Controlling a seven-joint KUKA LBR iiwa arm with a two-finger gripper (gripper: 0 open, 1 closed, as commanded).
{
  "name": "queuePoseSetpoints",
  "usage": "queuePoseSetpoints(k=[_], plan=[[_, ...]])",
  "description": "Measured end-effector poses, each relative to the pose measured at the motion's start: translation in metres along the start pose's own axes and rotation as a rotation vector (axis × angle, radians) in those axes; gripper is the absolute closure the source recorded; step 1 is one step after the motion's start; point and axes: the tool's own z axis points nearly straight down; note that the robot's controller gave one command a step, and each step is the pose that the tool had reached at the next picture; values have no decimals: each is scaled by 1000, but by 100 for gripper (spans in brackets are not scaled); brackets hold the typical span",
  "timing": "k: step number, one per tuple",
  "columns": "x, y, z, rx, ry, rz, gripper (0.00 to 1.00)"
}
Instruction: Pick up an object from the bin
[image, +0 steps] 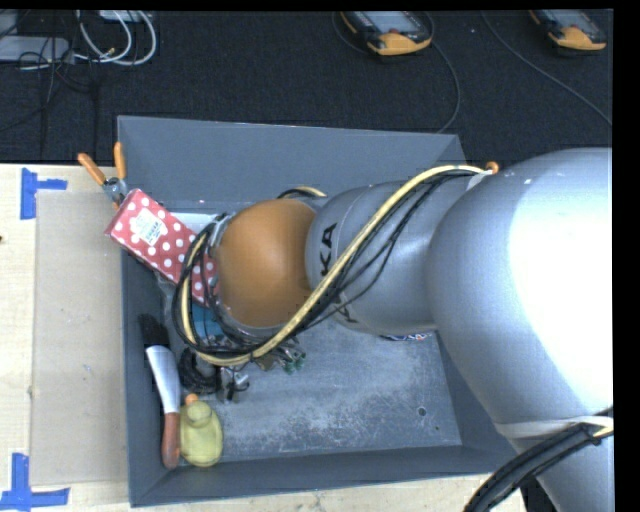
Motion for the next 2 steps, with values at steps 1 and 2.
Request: queuePoseSetpoints(k=[1,2], plan=[[1,0,-2,0,2,0,100],[3,1,-18,-2,8,1,100]])
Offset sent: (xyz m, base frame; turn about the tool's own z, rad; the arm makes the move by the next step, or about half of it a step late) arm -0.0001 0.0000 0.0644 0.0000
